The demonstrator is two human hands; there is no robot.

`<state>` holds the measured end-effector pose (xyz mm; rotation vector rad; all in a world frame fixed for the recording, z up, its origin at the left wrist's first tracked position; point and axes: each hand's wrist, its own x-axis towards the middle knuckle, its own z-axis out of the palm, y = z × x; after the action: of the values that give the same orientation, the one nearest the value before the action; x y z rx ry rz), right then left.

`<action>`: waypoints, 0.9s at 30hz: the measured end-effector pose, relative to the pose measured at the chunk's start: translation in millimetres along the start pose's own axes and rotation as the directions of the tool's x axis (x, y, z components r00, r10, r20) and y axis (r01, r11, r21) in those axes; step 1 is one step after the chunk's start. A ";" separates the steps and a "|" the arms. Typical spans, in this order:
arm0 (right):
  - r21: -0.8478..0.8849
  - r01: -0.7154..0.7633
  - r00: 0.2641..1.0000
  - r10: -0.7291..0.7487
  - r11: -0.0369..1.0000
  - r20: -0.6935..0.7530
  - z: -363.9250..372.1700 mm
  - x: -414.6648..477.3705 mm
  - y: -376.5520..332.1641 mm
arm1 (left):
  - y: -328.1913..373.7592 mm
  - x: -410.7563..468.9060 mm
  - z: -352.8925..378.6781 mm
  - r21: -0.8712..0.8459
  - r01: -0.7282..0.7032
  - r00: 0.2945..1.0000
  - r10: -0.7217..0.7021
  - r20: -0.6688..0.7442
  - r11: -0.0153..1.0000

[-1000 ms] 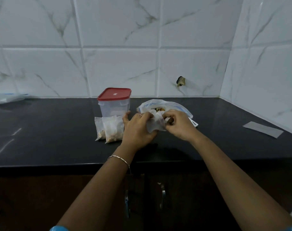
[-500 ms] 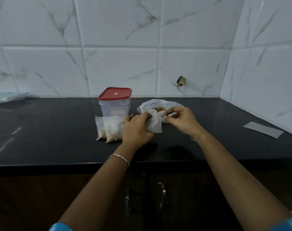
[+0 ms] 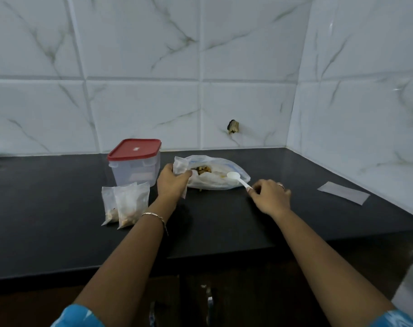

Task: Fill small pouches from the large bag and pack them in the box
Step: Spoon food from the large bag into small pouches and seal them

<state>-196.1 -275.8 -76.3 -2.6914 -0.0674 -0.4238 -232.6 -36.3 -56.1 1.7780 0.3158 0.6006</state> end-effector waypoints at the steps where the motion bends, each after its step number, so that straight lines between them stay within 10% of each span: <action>1: 0.008 0.006 1.000 -0.006 1.000 -0.012 0.7 1.2 -0.6 | -4.1 5.4 3.3 0.013 0.009 1.000 -0.009 -0.017 1.000; 12: 0.065 0.400 0.858 -0.348 0.914 -0.379 -4.8 2.3 -30.5 | -17.7 38.4 11.3 0.090 -0.020 1.000 0.018 0.017 0.996; 17: -0.279 0.509 0.825 -0.554 0.814 -0.109 -2.0 31.2 -71.5 | -25.1 42.0 11.0 0.139 -0.036 0.999 0.037 -0.001 0.990; 21: -0.381 0.480 0.877 -0.423 0.791 0.227 2.5 59.9 -110.0 | -32.1 48.5 11.2 0.220 -0.065 0.997 0.071 -0.022 0.973; 27: -0.216 0.483 0.875 -0.476 0.849 0.086 30.1 80.1 -118.4 | -36.2 54.2 12.0 0.313 -0.088 0.996 0.092 0.001 0.946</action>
<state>-124.2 -156.8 -31.7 -2.8930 -0.7606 -0.5683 -177.5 -8.3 -80.2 2.1037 0.3556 0.6546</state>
